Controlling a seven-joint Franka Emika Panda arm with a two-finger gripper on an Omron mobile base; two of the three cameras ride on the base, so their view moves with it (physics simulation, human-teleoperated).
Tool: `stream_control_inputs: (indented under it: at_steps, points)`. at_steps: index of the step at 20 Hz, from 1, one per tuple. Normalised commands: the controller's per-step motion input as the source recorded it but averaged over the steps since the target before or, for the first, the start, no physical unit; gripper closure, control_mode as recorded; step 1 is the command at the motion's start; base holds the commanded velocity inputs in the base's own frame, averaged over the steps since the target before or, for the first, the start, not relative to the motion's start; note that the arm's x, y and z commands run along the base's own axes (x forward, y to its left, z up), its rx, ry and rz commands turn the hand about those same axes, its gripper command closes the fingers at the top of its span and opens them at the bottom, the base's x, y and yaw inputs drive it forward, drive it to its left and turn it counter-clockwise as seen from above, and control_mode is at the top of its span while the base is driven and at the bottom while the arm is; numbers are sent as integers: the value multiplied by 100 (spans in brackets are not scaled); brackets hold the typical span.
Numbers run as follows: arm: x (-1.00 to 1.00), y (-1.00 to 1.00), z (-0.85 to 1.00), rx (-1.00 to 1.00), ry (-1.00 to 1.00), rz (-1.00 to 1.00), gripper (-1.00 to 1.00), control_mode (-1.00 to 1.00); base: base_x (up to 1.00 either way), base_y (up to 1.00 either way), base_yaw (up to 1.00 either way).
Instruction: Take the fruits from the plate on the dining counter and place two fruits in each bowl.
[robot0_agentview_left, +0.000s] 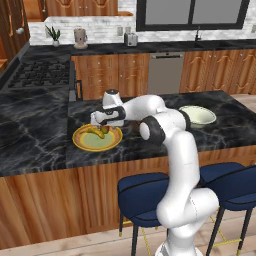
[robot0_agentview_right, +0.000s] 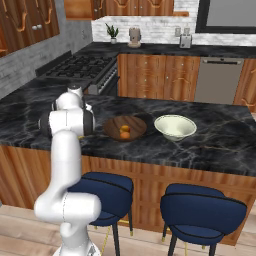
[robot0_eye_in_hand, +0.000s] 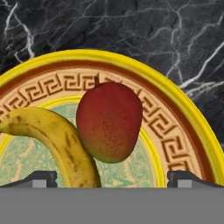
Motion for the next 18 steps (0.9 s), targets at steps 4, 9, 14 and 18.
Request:
stream_control_inputs:
  at_steps: [4, 9, 14, 18]
  points:
    - [36, 0, -1, 0, 0, -9, -100, -100, 0, 0, 0]
    - [19, 0, -16, 0, 3, -9, -100, -100, 0, 0, 0]
    - [10, 0, -25, 0, 5, -8, -100, -100, 0, 0, 0]
    - [5, 0, -20, 0, 5, -6, 100, -100, 0, 0, 0]
